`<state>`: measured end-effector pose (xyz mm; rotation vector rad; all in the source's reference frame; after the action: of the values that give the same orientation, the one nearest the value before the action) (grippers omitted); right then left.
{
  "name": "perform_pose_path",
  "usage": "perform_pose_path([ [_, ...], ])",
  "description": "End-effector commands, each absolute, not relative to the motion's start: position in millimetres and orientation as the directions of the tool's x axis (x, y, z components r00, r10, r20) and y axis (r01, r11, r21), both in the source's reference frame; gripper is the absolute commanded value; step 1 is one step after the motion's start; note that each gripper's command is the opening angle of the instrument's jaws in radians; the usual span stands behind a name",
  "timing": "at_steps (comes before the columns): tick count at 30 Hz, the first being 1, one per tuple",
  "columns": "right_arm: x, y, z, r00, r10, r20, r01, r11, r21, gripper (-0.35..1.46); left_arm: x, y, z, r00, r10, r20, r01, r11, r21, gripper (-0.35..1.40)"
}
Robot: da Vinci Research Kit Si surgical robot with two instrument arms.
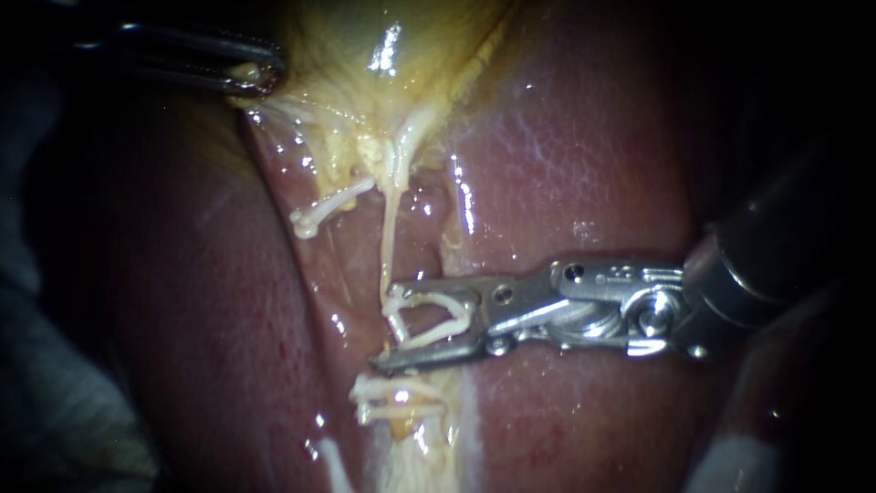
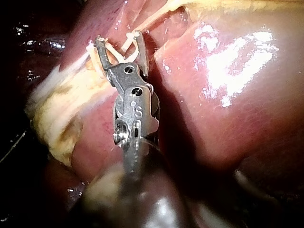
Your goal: Clipping first clip right tube
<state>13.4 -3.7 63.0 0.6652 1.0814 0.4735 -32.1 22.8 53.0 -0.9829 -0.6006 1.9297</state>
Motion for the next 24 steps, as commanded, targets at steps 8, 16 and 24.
perform_pose_path([
  [8,11.9,-3.7,61.5,0.405,0.65,-0.643,-0.024,0.71,0.704,0.5,-32.1,22.8,53.0,-0.315,0.86,-0.402,-0.48,-0.51,-0.714,-0.35],
  [16,9.2,-3.1,60.0,0.407,0.652,-0.64,-0.009,0.703,0.711,0.5,-32.1,22.8,53.0,-0.315,0.86,-0.402,-0.479,-0.51,-0.714,-0.35],
  [24,8.3,-2.8,59.6,0.408,0.652,-0.639,-0.004,0.701,0.713,0.5,-32.2,22.7,52.9,-0.315,0.86,-0.402,-0.48,-0.51,-0.714,-0.35],
])
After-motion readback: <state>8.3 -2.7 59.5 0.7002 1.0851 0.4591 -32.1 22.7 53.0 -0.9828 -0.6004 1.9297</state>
